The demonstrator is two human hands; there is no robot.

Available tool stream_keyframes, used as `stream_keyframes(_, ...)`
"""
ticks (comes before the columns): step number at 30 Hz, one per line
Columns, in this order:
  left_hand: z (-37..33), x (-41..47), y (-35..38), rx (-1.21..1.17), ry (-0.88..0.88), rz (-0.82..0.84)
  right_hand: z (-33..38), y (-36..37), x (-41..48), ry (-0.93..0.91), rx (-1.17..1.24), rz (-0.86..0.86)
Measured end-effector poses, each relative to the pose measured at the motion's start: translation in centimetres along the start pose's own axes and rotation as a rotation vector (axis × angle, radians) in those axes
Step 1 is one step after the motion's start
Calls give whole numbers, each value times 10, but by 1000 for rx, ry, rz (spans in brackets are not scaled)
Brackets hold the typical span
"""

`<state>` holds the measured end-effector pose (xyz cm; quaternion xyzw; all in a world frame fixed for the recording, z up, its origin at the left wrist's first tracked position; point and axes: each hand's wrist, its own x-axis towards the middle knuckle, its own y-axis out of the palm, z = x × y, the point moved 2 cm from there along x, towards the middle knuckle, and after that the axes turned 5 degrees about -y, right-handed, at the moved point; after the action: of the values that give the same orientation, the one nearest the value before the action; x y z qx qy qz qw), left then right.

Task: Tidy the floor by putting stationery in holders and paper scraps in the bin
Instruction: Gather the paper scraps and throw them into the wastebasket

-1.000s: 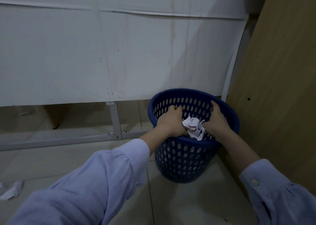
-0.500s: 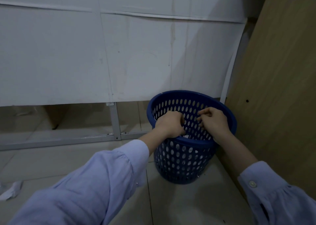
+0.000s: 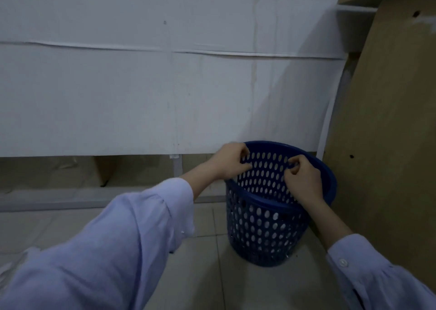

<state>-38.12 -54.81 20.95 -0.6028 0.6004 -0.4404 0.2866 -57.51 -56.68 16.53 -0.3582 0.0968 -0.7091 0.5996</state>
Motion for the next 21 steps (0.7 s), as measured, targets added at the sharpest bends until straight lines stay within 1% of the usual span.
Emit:
stream_keyframes(3, 14, -20, -42, 111, 3, -20, 20, 3, -6, -42, 19, 2)
stream_keyframes(6, 37, -49, -76, 200, -21, -34, 50, 13, -14, -113, 83, 41)
stream_keyframes(11, 79, -105, -107, 282, -108, -17, 100, 44, -30, -263, 107, 136)
stream_keyframes(16, 124, -168, -125, 333, -231, -29, 152, 84, -60, -405, 124, 278)
stream_keyframes(21, 172, -241, -137, 327, -374, -56, 192, 139, -103, -560, 30, 503)
